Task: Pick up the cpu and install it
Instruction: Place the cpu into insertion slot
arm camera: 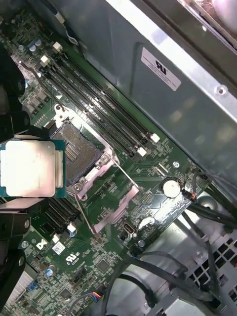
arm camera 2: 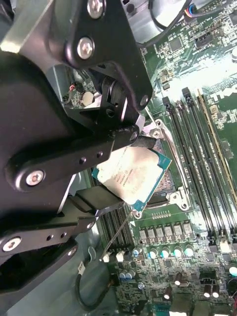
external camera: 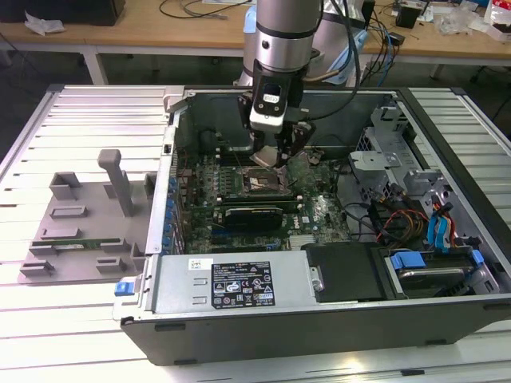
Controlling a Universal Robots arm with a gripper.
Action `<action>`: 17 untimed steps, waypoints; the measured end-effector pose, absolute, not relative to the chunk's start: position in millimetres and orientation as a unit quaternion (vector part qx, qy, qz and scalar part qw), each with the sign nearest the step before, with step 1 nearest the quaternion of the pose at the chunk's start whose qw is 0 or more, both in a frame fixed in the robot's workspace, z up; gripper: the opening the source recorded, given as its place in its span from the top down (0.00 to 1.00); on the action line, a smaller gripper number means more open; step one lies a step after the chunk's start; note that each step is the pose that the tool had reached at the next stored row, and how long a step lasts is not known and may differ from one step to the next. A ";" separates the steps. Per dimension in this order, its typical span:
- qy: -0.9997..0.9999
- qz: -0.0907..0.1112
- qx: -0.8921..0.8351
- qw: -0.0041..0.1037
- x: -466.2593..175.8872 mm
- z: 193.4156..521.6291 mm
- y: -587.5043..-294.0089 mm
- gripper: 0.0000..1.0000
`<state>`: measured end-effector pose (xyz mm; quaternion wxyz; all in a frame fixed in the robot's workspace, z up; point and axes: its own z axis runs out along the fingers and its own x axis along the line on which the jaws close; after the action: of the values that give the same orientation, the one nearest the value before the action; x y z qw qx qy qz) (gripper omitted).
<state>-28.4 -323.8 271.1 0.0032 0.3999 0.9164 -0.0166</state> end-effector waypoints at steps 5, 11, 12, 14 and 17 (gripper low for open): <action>0.904 -0.017 0.427 0.003 -28.4 270.9 -323.8 0.45; 0.870 -0.017 0.492 0.001 -28.4 270.5 -323.8 0.45; 0.868 -0.017 0.496 0.001 -28.4 270.5 -323.8 0.45; 0.861 -0.017 0.507 0.001 -28.4 270.4 -323.8 0.45; 0.852 -0.017 0.523 0.001 -28.4 270.4 -323.8 0.45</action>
<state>-28.4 -323.8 270.4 0.0009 0.5234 0.8519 -0.0169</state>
